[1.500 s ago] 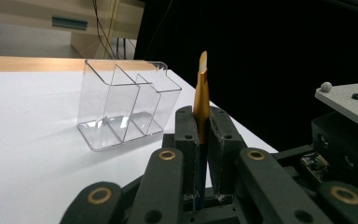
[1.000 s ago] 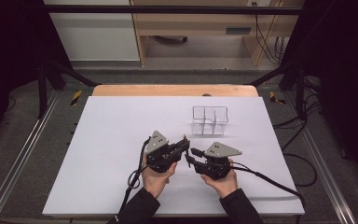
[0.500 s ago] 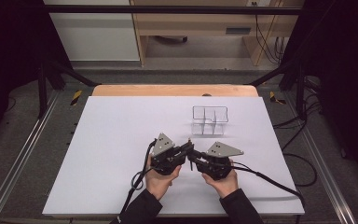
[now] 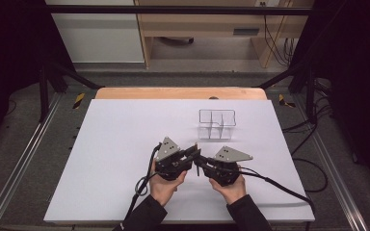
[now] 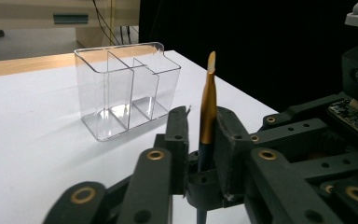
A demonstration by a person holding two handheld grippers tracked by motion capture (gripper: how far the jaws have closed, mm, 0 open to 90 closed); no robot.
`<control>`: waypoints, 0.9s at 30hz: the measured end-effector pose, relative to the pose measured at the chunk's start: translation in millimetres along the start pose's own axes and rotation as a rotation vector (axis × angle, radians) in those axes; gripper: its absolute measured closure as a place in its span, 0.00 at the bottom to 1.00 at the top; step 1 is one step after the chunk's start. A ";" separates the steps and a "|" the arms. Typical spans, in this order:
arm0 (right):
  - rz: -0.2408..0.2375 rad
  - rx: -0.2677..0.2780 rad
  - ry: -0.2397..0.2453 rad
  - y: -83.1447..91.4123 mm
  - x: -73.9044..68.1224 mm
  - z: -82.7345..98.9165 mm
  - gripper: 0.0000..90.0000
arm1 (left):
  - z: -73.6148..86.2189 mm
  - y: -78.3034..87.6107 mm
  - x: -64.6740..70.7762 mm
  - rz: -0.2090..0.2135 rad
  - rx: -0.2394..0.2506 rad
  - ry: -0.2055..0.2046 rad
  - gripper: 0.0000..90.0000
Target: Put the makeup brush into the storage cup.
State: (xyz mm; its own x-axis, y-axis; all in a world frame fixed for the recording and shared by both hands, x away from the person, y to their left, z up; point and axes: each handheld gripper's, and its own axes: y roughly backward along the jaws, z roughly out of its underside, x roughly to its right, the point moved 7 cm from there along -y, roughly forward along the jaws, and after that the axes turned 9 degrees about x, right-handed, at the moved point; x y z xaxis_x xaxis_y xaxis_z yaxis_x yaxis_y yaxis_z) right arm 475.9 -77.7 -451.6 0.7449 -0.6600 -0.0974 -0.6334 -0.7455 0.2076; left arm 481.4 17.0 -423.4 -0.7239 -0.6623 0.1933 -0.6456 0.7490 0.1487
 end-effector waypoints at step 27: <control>0.044 0.003 0.011 1.5 8.6 -5.0 0.92 | -10.5 43.4 -27.4 0.014 -0.027 -0.113 0.24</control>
State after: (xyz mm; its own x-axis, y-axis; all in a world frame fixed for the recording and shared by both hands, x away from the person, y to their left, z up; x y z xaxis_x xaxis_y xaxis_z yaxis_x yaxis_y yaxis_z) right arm 482.4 -84.0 -447.3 0.7188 -0.6909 -0.0780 -0.6658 -0.7163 0.2088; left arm 475.8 67.8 -412.0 -0.7568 -0.6481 0.0853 -0.6292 0.7576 0.1735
